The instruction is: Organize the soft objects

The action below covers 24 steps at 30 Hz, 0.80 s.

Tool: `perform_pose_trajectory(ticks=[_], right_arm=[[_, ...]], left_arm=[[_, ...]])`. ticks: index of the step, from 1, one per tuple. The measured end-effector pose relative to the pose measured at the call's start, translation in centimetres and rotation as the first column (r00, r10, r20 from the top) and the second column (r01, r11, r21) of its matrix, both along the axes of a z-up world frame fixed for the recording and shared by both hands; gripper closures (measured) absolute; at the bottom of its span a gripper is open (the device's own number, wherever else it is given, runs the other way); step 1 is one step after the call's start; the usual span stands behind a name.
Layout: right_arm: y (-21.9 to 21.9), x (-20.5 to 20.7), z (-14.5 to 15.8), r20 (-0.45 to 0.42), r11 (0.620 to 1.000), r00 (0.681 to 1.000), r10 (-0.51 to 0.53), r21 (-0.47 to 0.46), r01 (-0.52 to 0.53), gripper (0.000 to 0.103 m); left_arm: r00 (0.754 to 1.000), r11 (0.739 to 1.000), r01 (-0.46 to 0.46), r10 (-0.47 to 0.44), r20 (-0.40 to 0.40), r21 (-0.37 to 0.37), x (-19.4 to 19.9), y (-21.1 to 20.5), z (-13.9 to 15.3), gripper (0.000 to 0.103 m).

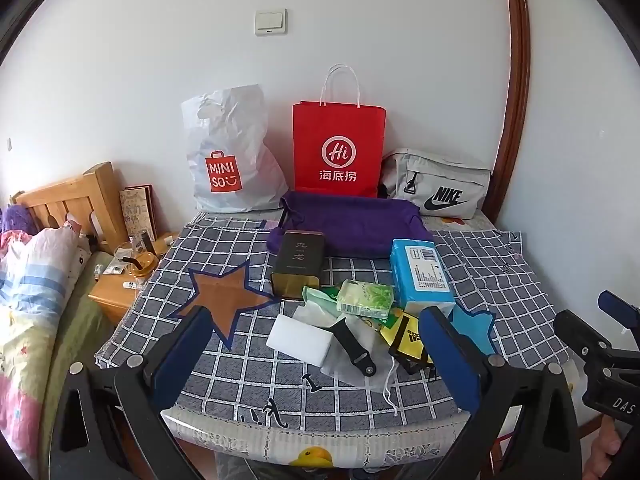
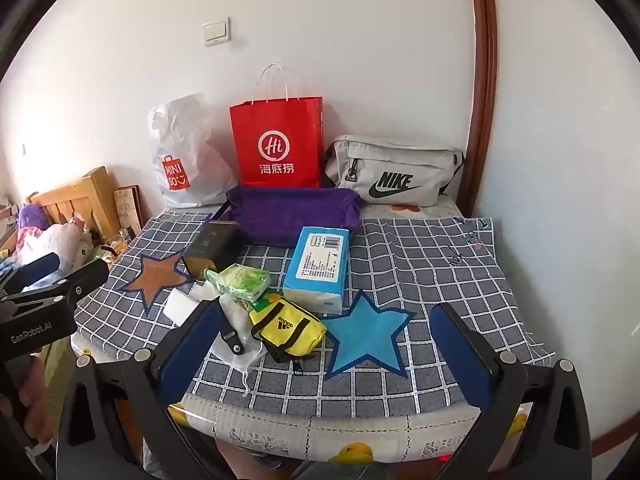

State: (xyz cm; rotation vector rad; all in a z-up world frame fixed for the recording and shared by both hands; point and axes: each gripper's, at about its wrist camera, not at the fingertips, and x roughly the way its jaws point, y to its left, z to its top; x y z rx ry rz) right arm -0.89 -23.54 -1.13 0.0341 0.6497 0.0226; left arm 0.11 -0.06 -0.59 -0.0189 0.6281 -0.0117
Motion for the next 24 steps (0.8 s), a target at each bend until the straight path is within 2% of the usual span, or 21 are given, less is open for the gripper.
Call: perform_pose_trajectory(ticks=[24], right_arm=[[-0.17, -0.11, 0.19, 0.008, 1.000, 1.000, 0.000, 0.016, 0.000, 0.000]], left_arm=[[1.000, 1.000, -0.005, 0.005, 0.005, 0.006, -0.32, 0.05, 0.50, 0.000]])
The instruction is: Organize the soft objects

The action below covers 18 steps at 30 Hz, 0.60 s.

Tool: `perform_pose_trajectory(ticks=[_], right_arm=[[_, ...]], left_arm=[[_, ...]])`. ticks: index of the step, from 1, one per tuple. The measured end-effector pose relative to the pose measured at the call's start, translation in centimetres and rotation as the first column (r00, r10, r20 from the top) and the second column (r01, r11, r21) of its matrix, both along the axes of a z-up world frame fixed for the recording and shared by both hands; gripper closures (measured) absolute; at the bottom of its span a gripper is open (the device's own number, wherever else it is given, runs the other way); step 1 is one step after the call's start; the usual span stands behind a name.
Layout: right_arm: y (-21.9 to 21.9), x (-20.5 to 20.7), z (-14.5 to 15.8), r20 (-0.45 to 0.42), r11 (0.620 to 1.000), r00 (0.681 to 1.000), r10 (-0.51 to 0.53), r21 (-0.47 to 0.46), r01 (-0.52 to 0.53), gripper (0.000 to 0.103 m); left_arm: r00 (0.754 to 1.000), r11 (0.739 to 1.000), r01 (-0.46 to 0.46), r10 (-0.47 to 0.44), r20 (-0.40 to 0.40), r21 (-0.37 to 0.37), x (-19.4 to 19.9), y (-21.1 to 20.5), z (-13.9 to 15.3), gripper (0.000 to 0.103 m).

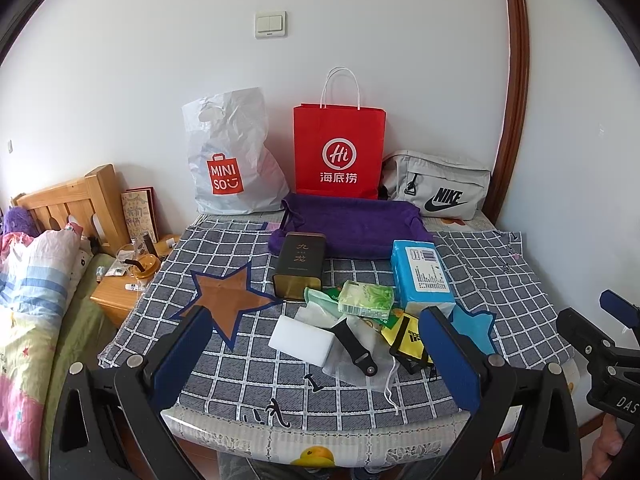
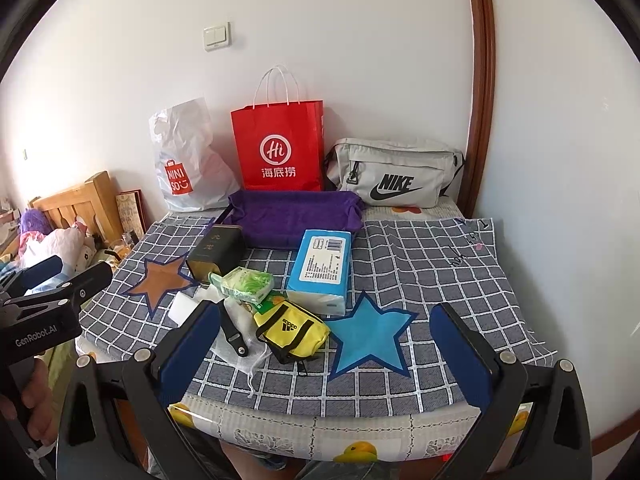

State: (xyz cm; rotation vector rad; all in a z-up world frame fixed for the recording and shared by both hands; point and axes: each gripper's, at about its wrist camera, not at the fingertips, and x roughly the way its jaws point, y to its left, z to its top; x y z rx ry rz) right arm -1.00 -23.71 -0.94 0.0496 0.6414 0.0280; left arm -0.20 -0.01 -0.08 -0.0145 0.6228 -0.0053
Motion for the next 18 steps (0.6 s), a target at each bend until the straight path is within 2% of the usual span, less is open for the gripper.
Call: perform_pose_trajectory(ticks=[18], right_arm=[[0.01, -0.03, 0.18, 0.004, 1.000, 1.000, 0.003, 0.001, -0.003, 0.000]], left_arm=[[1.000, 1.000, 0.001, -0.001, -0.001, -0.002, -0.11, -0.01, -0.10, 0.000]])
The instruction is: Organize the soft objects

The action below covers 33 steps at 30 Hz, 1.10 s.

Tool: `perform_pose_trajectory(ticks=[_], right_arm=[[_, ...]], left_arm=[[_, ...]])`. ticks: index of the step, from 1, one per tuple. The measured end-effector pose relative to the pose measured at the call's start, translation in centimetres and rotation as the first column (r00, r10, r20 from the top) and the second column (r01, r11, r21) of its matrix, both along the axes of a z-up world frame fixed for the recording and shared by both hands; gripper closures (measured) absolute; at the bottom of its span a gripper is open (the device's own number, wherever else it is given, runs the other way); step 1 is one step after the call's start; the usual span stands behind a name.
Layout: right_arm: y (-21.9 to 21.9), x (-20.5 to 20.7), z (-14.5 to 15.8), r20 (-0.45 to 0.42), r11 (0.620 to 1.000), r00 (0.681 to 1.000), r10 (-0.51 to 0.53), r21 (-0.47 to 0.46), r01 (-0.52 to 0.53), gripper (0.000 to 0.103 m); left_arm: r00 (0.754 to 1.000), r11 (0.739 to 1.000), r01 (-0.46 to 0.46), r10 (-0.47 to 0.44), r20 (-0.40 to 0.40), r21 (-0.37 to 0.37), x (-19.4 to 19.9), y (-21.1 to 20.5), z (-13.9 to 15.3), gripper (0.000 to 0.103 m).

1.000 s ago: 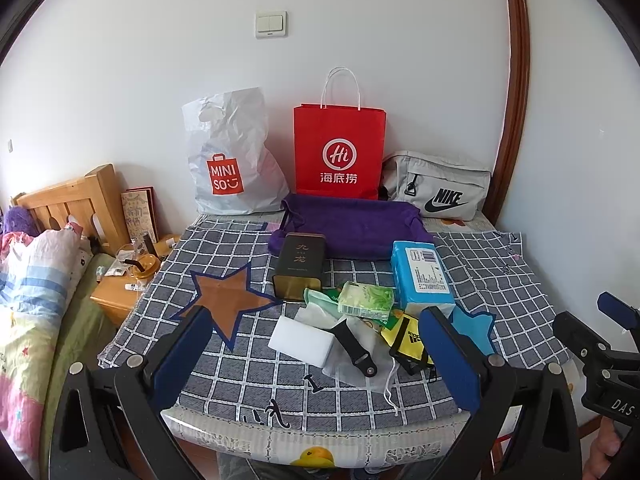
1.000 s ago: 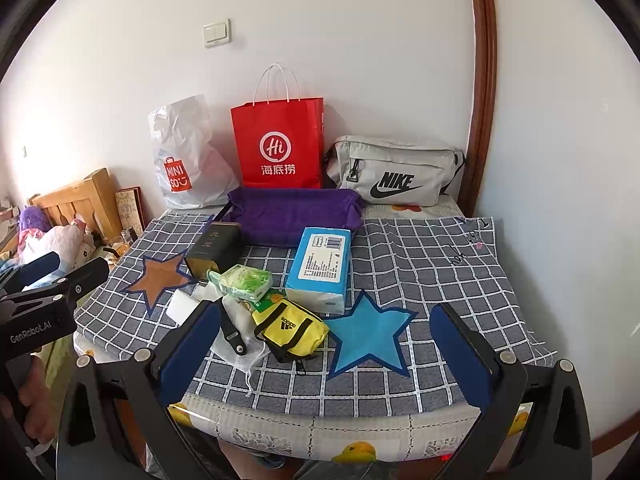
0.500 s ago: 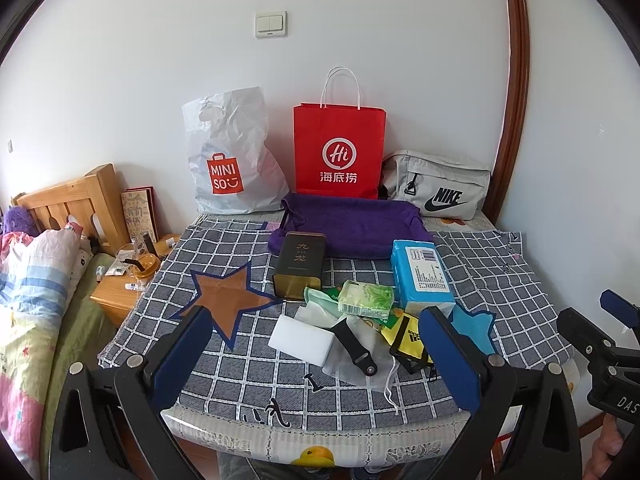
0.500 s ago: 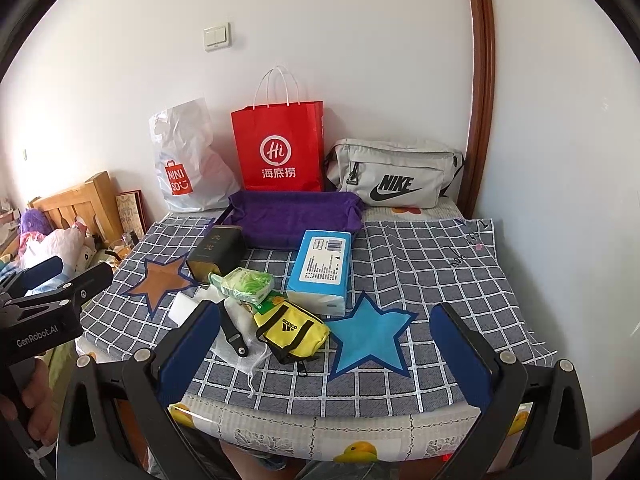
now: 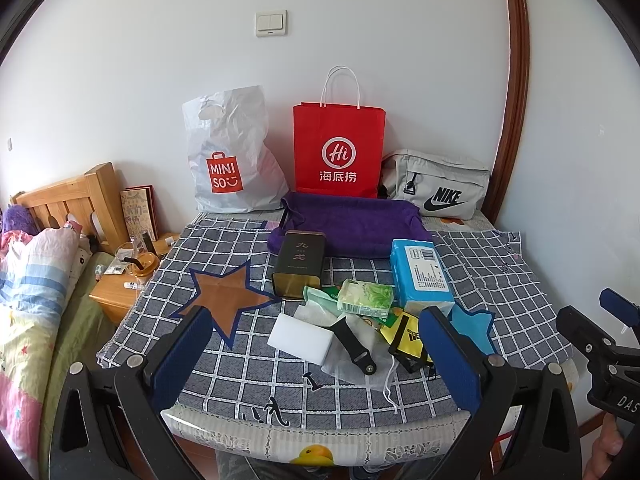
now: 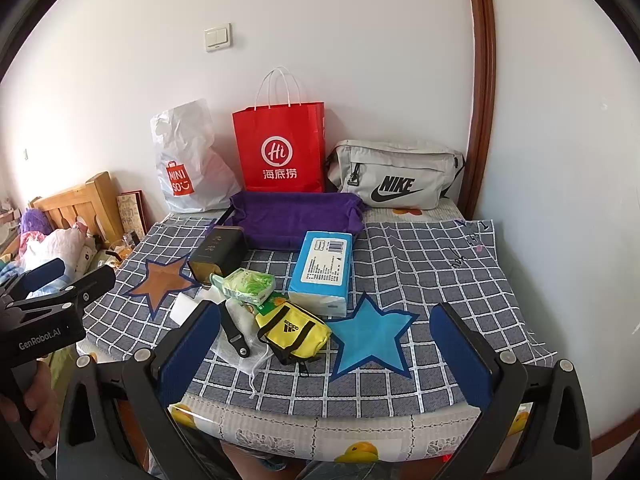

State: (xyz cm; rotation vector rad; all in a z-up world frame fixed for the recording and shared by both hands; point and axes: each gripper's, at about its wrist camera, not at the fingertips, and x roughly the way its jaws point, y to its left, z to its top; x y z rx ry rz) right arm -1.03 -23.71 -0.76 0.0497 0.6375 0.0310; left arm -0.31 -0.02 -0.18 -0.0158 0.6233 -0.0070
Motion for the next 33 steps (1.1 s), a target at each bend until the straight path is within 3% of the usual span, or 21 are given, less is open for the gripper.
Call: perform_pose_trajectory(ticks=[33], right_arm=[[0.41, -0.41, -0.13, 0.008, 1.000, 1.000, 0.002, 0.005, -0.002, 0.000]], left_arm=[[1.000, 1.000, 0.000, 0.000, -0.004, -0.001, -0.30, -0.15, -0.18, 0.000]])
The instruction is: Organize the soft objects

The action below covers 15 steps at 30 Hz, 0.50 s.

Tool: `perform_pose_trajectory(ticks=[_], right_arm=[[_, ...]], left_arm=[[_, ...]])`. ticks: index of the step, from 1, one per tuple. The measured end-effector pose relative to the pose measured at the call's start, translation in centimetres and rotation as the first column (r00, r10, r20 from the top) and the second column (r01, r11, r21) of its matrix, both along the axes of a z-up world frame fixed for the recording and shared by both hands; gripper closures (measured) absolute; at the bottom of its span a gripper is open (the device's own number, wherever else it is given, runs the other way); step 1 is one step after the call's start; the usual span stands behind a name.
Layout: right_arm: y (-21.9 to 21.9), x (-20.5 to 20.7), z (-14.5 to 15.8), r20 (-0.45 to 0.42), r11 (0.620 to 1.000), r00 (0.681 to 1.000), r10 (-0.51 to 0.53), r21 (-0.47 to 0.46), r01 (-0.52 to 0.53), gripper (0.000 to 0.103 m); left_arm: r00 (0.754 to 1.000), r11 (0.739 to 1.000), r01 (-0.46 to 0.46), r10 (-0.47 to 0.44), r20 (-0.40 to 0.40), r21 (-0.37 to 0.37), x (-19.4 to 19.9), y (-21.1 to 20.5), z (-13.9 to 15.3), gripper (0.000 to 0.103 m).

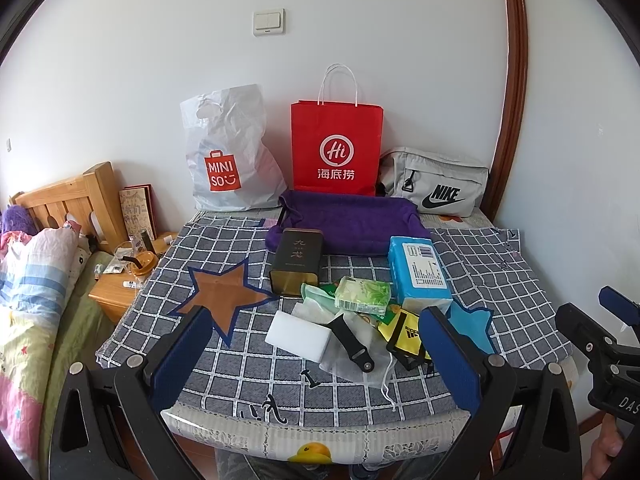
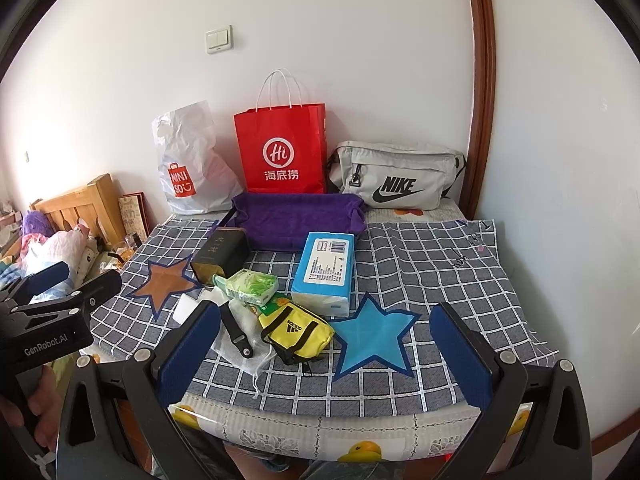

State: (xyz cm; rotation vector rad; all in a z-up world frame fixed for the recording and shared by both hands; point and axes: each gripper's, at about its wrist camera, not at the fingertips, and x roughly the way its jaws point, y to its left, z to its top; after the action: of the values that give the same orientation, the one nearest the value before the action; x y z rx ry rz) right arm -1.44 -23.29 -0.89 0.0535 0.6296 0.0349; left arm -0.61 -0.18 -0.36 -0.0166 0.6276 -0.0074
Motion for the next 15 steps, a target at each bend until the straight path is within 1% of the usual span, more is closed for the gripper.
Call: perform_pose_trajectory(ticks=[3, 5, 9, 13, 15], right_arm=[[0.0, 0.0, 0.0, 0.002, 1.000, 1.000, 0.000, 0.002, 0.000, 0.000], [0.0, 0.0, -0.1, 0.003, 1.000, 1.000, 0.003, -0.001, -0.003, 0.000], [-0.2, 0.4, -0.7, -0.007, 1.000, 1.000, 0.002, 0.010, -0.002, 0.000], [-0.3, 1.8, -2.4, -0.055, 1.000, 0.998, 0.003, 0.021, -0.002, 0.000], [-0.2, 2.3, -3.5, -0.075, 1.000, 0.997, 0.008, 0.016, -0.007, 0.000]], left_arm=[[0.999, 0.999, 0.030, -0.031, -0.012, -0.029, 0.0, -0.2, -0.3, 0.000], [0.999, 0.999, 0.027, -0.028, -0.020, -0.040, 0.1, -0.2, -0.5, 0.000], [0.998, 1.000, 0.019, -0.020, -0.053, -0.017, 0.9, -0.5, -1.3, 0.000], [0.995, 1.000, -0.004, 0.003, -0.097, -0.010, 2.1, 0.0, -2.6, 0.000], [0.993, 1.000, 0.002, -0.003, -0.114, -0.011, 2.7, 0.5, -3.5, 0.000]])
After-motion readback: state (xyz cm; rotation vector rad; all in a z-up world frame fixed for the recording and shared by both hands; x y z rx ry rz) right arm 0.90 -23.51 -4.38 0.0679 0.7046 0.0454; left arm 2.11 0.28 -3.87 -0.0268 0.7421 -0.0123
